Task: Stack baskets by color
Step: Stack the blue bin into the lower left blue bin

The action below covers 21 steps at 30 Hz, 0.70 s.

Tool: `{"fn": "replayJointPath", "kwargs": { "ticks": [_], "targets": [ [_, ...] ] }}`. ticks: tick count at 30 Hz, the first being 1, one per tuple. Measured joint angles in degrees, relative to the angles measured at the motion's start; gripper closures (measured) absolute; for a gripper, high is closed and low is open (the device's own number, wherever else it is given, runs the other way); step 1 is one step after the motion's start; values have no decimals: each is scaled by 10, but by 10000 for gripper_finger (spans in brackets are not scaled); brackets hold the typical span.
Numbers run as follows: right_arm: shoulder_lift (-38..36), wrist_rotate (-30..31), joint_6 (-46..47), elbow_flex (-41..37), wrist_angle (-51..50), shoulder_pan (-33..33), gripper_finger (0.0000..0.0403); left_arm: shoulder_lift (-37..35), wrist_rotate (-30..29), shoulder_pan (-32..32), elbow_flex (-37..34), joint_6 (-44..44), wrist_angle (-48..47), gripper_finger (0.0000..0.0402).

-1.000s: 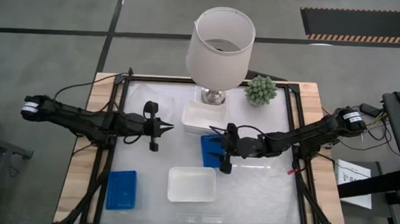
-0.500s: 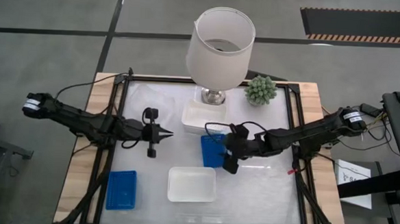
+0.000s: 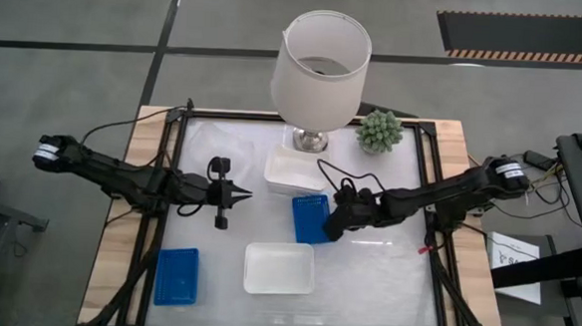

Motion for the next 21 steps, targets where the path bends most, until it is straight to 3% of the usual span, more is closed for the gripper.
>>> {"fn": "replayJointPath", "kwargs": {
  "ticks": [12,21],
  "targets": [
    [76,-7,4,0,62,-25,178,0,-1,0,0,1,-1,392],
    [77,4,24,0,76,-25,254,0,-1,0,0,1,-2,392]
  ]
}}
